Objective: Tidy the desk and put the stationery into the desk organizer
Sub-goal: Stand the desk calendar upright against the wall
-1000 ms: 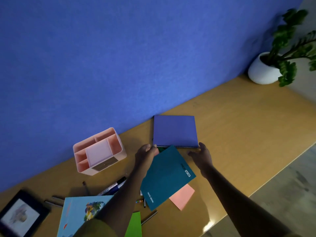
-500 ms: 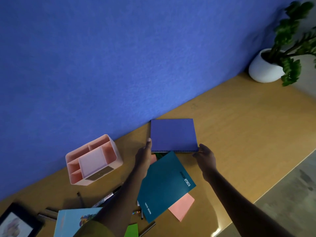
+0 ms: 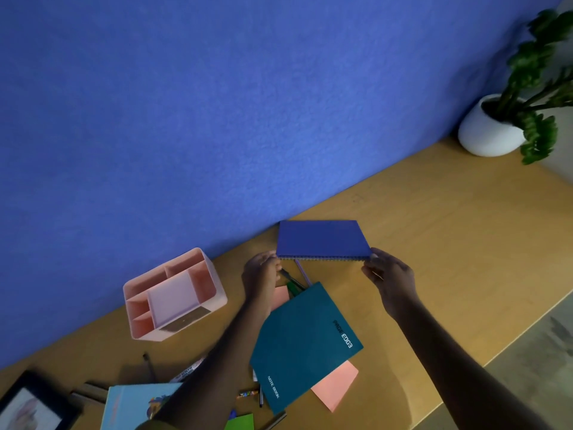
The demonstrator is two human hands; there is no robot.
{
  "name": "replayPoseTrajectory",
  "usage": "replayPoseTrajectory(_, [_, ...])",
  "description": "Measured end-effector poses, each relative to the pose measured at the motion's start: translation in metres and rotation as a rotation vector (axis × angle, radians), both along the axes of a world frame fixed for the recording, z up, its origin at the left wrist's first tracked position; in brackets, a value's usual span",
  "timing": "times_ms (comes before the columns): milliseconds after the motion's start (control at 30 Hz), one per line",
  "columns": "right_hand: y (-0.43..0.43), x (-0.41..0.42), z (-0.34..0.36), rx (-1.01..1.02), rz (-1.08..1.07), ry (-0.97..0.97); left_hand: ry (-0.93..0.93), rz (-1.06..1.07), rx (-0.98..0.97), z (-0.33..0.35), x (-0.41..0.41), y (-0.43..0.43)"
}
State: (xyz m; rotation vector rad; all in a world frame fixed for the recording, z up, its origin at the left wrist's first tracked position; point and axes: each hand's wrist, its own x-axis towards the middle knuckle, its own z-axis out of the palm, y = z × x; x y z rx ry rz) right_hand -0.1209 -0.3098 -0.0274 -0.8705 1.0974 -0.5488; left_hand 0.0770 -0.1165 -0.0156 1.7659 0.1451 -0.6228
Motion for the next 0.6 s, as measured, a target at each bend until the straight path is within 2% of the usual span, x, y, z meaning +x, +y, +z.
replayPoseTrajectory(300, [-0.008, 0.014, 0.019, -0.032, -0.036, -0.049, -0.217, -0.086, -0.041, 0.019, 0.009, -0.011])
replayPoseTrajectory(500, [-0.016, 0.026, 0.028, -0.132, -0.034, -0.026, -0.244, -0.172, -0.085, 0.022, 0.024, -0.02])
replayPoseTrajectory(600, [-0.022, 0.032, 0.03, -0.171, -0.044, -0.016, -0.314, -0.189, -0.071, 0.027, 0.03, -0.03])
